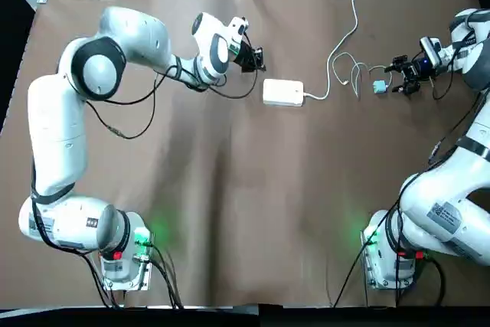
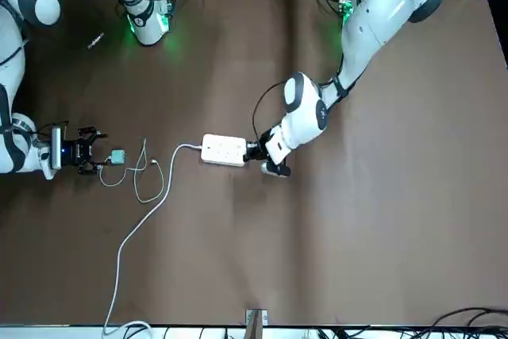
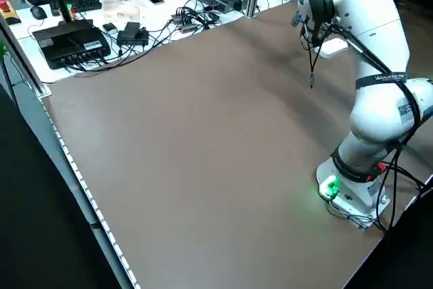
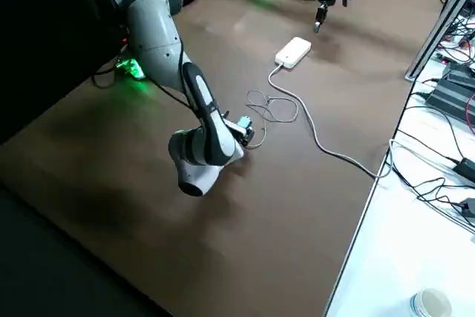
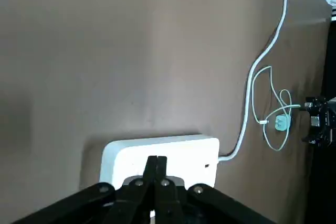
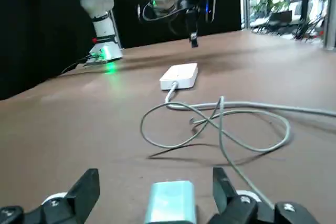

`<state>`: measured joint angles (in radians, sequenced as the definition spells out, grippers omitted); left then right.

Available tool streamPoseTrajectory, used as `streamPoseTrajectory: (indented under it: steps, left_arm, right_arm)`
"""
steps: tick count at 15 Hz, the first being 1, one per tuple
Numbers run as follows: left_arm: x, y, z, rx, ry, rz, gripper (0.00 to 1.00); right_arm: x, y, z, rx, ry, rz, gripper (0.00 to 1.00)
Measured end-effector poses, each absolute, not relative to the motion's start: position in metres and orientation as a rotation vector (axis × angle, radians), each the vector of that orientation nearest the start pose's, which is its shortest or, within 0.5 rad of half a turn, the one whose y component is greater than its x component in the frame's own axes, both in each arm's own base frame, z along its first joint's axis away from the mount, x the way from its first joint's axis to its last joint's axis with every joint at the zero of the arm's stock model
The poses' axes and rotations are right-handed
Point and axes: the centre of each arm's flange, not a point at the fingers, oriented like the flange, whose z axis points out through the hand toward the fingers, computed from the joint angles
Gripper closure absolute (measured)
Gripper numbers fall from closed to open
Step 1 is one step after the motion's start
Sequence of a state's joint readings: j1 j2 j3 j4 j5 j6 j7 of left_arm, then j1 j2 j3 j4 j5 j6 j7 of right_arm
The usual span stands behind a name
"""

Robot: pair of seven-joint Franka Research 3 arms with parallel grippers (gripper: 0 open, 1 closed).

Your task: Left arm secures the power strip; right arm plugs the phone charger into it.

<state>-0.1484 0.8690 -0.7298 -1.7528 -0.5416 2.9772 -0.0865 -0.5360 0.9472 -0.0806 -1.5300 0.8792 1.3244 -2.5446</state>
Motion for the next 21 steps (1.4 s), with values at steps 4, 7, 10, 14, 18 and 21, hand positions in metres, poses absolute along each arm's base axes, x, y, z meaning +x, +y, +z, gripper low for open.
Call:
streamPoseTrajectory:
  steps: [4, 7, 10, 14, 18, 21]
  left_arm:
    - [0.492, -0.488, 0.180, 2.346, 0.090, 0.051, 0.99]
    - [0.488, -0.492, 0.168, 2.348, 0.095, 0.038, 0.99]
    - [0.489, -0.491, 0.162, 2.349, 0.091, 0.042, 0.99]
    - [0.489, -0.490, 0.159, 2.352, 0.090, 0.043, 0.99]
    - [0.490, -0.489, 0.158, 2.354, 0.088, 0.047, 0.99]
    - [0.490, -0.489, 0.158, 2.355, 0.082, 0.050, 0.99]
  right_arm:
    - [0.527, -0.246, 0.080, -1.324, -1.343, -0.994, 0.04]
    - [0.525, -0.244, 0.070, -1.309, -1.341, -1.025, 0.05]
    - [0.522, -0.243, 0.059, -1.317, -1.333, -1.023, 0.05]
    - [0.520, -0.243, 0.048, -1.332, -1.339, -1.025, 0.07]
    - [0.520, -0.242, 0.048, -1.331, -1.339, -1.025, 0.06]
    - [0.519, -0.242, 0.046, -1.330, -1.336, -1.024, 0.07]
